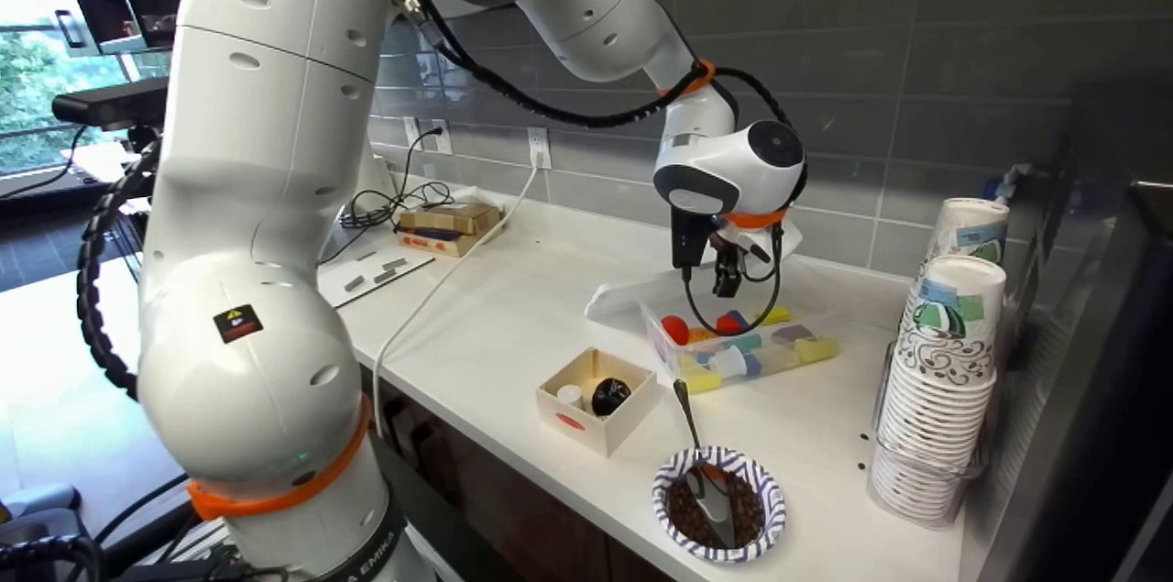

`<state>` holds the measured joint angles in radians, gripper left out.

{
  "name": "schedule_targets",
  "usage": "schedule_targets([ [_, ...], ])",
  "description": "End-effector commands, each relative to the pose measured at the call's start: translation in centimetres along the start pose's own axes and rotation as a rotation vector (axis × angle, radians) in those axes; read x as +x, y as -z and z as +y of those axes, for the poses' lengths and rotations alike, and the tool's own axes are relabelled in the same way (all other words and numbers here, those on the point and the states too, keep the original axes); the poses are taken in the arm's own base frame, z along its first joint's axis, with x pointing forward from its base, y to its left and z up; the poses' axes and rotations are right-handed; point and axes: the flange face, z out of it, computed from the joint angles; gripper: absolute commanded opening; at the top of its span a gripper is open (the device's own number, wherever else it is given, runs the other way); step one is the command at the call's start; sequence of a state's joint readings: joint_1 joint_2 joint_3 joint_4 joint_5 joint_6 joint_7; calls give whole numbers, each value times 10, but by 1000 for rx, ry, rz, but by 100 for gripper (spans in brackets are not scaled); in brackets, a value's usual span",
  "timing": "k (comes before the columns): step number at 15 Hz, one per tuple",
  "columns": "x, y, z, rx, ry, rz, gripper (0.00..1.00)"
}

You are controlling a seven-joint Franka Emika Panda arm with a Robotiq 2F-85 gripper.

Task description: Put the lid on the bowl

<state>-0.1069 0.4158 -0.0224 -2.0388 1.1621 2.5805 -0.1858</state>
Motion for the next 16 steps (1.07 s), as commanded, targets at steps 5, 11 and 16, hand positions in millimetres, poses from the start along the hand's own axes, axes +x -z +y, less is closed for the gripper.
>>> schedule_targets([
  [5,14,10,-6,7,5,4,100],
  [11,9,19,-20,-83,106,22,100],
  [16,5,25,-36,-230,194,34,100],
])
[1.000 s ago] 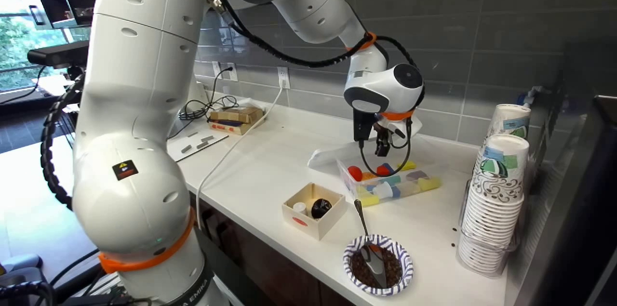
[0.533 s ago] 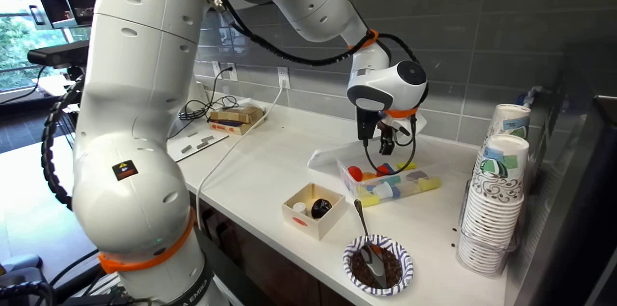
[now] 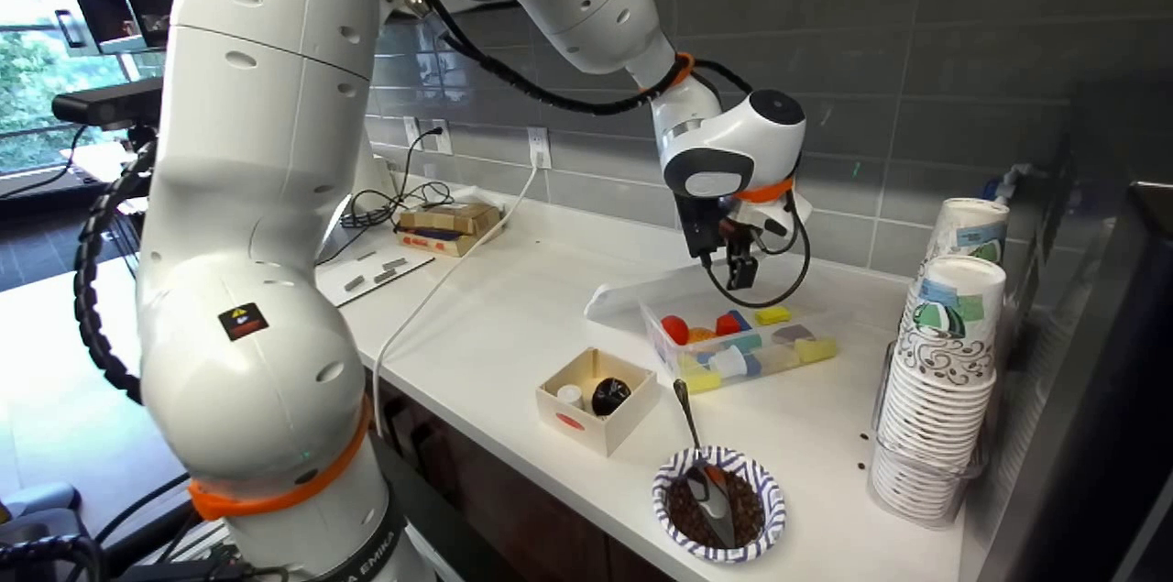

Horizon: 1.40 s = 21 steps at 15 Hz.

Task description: Put the lid on the bowl

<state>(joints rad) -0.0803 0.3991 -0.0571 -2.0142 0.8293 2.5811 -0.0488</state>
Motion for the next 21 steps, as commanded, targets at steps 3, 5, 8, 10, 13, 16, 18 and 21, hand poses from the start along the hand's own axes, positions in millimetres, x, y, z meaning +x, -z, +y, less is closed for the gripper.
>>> schedule_targets([
  [3,-3,20,-23,-135,64,24,100],
  [5,-5,23,-31,-163,78,31,100],
  [8,-10,24,-39,-199,91,39,100],
  [10,-13,24,-44,-218,95,41,100],
  [13,-20,21,-49,-237,103,39,100],
  [16,-26,18,-54,-247,109,29,100],
  [18,-31,15,-58,-253,118,24,100],
  [21,-38,9,-62,-264,127,16,100],
])
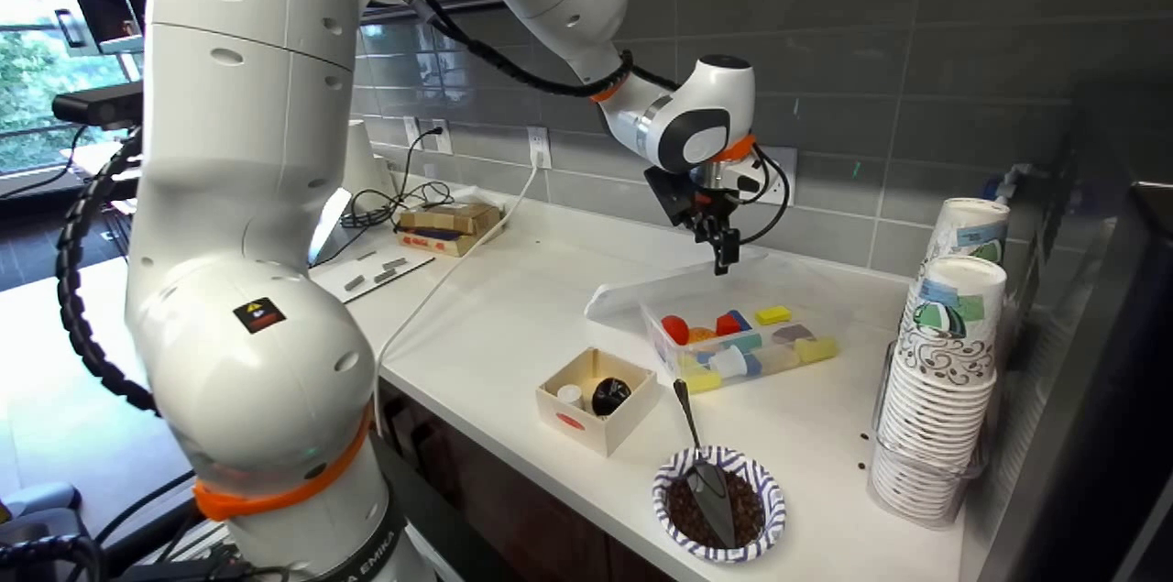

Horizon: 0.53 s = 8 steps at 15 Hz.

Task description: Put the lid on the bowl

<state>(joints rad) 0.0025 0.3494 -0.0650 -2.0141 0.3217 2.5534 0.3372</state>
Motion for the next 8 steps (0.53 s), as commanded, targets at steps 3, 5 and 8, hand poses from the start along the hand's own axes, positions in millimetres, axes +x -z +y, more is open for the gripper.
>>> schedule_targets([
  [3,-12,1,-12,-27,10,-15,100],
  [5,-15,0,-16,-26,11,-20,100],
  [8,-17,-3,-19,-28,5,-23,100],
])
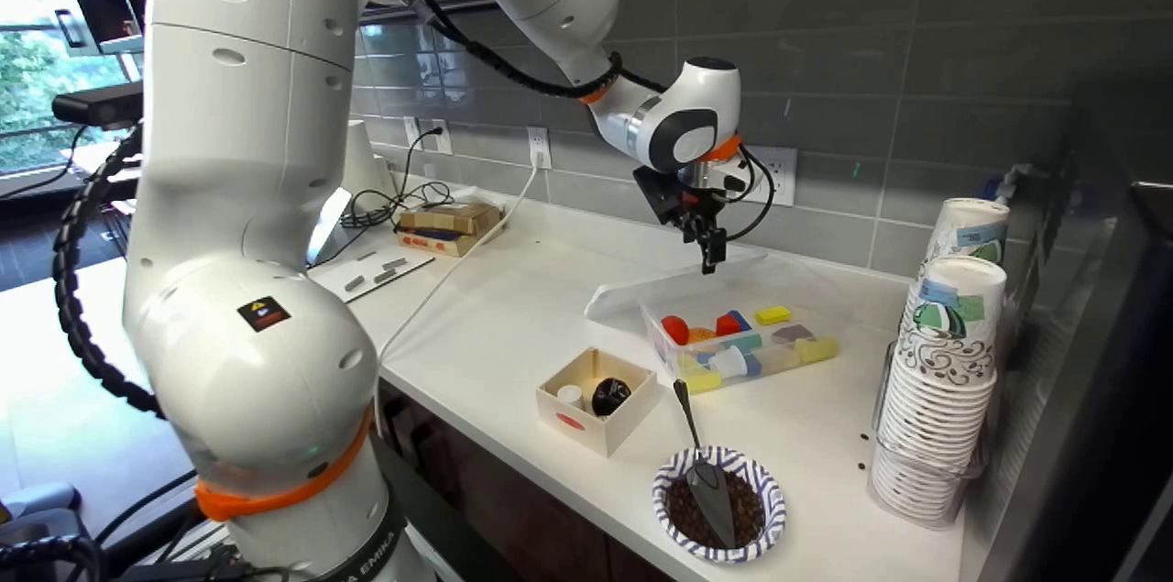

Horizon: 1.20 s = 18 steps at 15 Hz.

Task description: Put the lid on the bowl

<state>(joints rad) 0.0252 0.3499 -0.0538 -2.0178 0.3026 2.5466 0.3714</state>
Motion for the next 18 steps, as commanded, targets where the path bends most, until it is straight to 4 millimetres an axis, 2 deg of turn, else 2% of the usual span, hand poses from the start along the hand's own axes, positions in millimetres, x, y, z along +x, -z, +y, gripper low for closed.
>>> schedule_targets([
  [1,-4,0,-4,-20,-7,-8,100],
  [6,-6,-7,-2,-19,-19,-19,100],
  [7,-5,-8,-2,-19,-24,-21,93],
  [8,-5,-9,-1,-20,-25,-20,74],
  [9,-4,-9,-1,-20,-29,-20,69],
  [10,-4,-8,-1,-21,-29,-19,68],
  [11,-4,-8,-1,-22,-29,-20,62],
  [18,-6,-15,9,-46,-25,-20,6],
])
